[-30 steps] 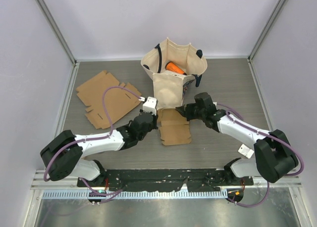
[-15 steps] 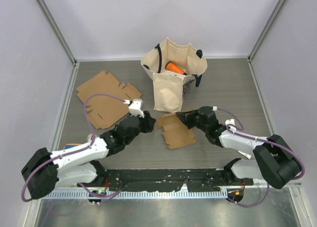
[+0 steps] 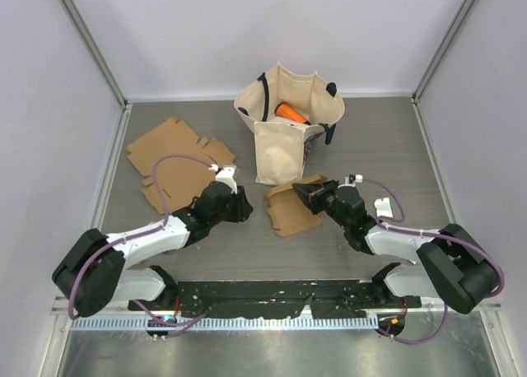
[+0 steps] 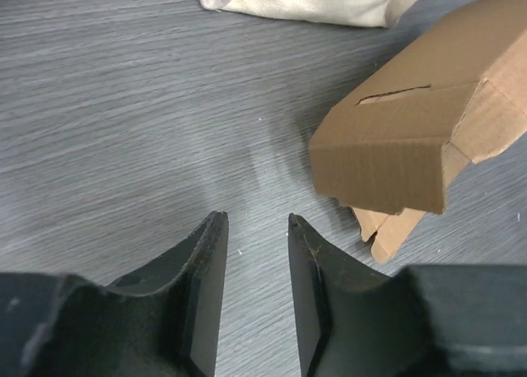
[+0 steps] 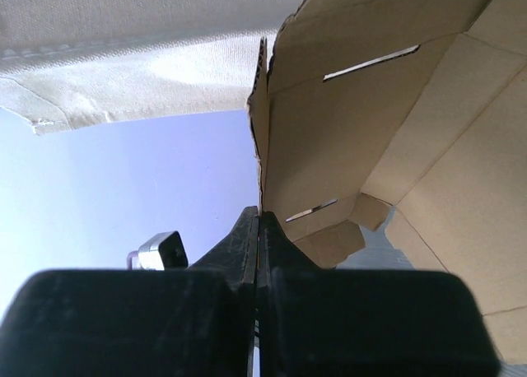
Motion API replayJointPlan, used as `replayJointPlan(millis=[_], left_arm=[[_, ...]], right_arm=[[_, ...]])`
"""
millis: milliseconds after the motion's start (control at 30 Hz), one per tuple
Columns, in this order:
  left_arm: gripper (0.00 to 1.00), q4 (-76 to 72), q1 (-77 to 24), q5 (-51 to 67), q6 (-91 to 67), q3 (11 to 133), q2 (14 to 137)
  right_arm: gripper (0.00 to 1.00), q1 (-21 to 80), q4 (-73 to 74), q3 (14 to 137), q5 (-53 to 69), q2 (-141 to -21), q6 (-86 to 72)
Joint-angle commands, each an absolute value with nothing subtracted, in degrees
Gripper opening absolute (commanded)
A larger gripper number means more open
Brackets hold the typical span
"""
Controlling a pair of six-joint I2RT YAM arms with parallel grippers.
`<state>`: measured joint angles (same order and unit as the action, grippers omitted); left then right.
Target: Fold the paper box
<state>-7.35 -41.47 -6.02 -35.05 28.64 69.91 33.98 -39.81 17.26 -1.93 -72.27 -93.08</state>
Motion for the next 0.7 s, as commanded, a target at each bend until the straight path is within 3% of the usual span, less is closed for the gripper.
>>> replayJointPlan(millis=[0, 333, 667], left_arm=[[0.36, -10.37, -41.04, -1.67, -30.86, 33.66, 73.20], [0.22, -17.30, -43.06, 4.92, -36.03, 35.33, 81.55], [0.23, -17.23, -43.86, -1.30, -36.74, 34.54, 82.10]], right_arm=[[0.01, 34.89, -45.44, 17.14, -4.57, -72.95, -91.67], [0.01, 39.72, -48.95, 15.91, -10.72, -74.70, -92.72], [0.01, 42.10, -51.60, 12.92, -15.20, -76.64, -94.66]])
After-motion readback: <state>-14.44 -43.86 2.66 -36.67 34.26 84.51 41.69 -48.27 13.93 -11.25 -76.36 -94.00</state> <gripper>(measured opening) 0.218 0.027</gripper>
